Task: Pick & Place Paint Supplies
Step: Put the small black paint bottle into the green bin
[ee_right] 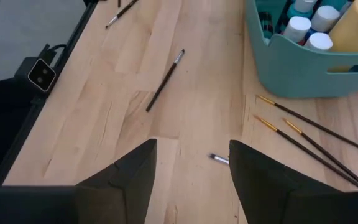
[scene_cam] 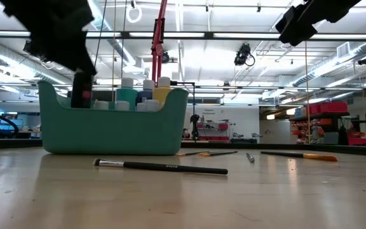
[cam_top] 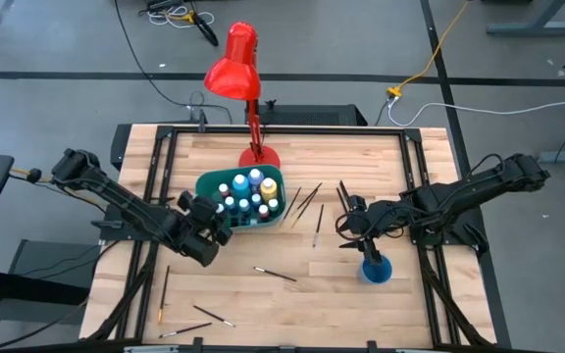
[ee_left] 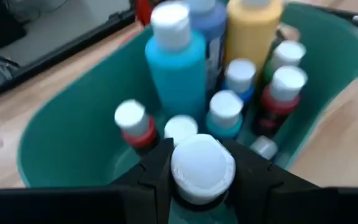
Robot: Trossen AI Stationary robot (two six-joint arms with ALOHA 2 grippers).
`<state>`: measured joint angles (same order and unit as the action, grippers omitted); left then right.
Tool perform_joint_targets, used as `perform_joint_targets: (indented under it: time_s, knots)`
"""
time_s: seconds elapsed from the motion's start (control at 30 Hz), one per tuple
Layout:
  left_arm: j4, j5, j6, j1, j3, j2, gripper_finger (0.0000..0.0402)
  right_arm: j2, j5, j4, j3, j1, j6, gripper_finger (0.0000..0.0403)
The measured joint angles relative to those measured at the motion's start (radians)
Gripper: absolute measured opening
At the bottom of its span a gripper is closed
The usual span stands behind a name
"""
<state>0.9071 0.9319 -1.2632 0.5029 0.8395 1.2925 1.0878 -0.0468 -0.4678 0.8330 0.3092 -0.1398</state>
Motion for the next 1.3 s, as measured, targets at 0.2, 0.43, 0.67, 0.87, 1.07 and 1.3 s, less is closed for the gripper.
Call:
perform_joint_targets:
  time_s: [0.2, 0.43, 0.67, 0.87, 1.07, 1.3]
  knots:
    - [-0.016, 0.016, -0.175, 0.0, -0.118, 0.001, 0.0125, 0.0, 0.0, 0.012, 0.0, 0.0, 0.002, 0.0206]
    - [-0.017, 0.037, -0.195, -0.033, -0.176, 0.0, 0.0125, 0.0, -0.03, 0.015, 0.0, 0.0, 0.005, 0.0206]
    - [-0.075, 0.015, -0.099, -0.1, -0.18, 0.0, 0.0135, 0.0, -0.051, 0.019, 0.0, 0.0, 0.005, 0.0206]
    - [-0.128, -0.003, -0.086, -0.147, -0.181, 0.0, 0.013, 0.0, -0.051, 0.018, 0.0, 0.0, 0.009, 0.0206]
    - [-0.133, -0.041, -0.119, -0.176, -0.179, -0.001, 0.015, 0.0, -0.051, 0.018, 0.0, 0.0, 0.01, 0.0206]
    - [-0.167, -0.05, -0.063, -0.184, -0.179, -0.001, 0.0173, 0.0, -0.05, 0.017, 0.0, 0.0, 0.042, 0.0206]
